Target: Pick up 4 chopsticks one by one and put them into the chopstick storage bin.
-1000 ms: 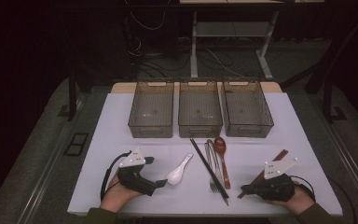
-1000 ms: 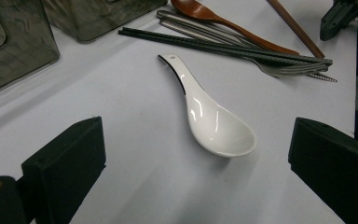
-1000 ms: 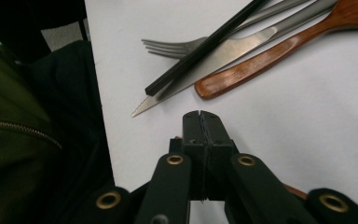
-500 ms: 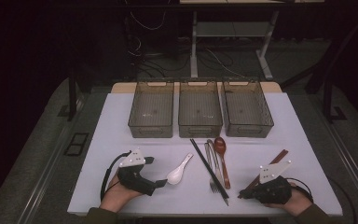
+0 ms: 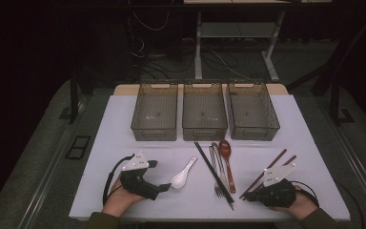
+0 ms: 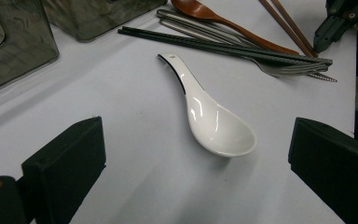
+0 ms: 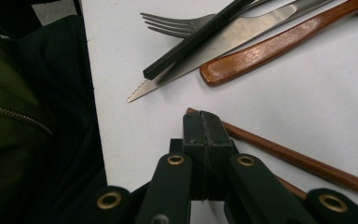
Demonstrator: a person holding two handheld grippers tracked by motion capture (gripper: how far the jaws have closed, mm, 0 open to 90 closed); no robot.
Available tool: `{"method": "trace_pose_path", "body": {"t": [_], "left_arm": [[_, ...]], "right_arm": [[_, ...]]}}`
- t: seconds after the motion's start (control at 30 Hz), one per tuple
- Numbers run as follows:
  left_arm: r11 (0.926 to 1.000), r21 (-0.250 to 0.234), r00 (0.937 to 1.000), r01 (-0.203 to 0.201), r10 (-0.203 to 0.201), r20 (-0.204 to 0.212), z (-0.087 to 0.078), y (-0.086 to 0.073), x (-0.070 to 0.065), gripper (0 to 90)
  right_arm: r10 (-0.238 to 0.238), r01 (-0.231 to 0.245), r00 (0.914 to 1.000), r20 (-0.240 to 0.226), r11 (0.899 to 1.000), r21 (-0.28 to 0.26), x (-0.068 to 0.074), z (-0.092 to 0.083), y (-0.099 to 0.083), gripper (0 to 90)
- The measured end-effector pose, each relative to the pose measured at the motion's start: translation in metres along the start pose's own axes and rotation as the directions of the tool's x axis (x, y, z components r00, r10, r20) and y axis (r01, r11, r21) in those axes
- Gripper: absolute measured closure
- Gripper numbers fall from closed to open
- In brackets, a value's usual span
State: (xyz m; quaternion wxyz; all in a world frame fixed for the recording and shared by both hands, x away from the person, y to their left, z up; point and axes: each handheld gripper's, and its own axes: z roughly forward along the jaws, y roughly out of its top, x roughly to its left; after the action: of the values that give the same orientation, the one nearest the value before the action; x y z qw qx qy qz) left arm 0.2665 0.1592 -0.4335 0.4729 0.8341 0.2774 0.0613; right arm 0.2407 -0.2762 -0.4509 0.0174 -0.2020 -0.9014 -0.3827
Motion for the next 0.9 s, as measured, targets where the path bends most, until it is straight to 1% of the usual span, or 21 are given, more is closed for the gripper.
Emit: {"method": "trace_pose_path", "body": {"t": [0.4,0.63,0.67,0.9], "left_arm": [[1.0,0.003,1.0,0.0,0.0,0.001,0.0,0.0,0.0,3.0],[1.0,0.005,1.0,0.002,-0.002,0.001,0.0,0.0,0.0,3.0],[1.0,0.005,1.0,0.002,-0.002,0.002,0.001,0.0,0.0,3.0],[1.0,0.004,1.0,0.001,-0.001,0.002,0.0,0.0,0.0,3.1]], "right_arm": [[0.001,-0.001,0.9999,0.013,1.0,-0.004,-0.003,0.002,0.003,89.3],[0.005,-0.005,0.9996,0.029,1.0,-0.003,-0.006,0.004,0.006,89.3],[0.005,-0.005,0.9992,0.039,1.0,-0.001,-0.008,0.004,0.007,89.3],[0.008,-0.007,0.9988,0.048,1.0,-0.008,-0.012,0.005,0.008,89.3]]}}
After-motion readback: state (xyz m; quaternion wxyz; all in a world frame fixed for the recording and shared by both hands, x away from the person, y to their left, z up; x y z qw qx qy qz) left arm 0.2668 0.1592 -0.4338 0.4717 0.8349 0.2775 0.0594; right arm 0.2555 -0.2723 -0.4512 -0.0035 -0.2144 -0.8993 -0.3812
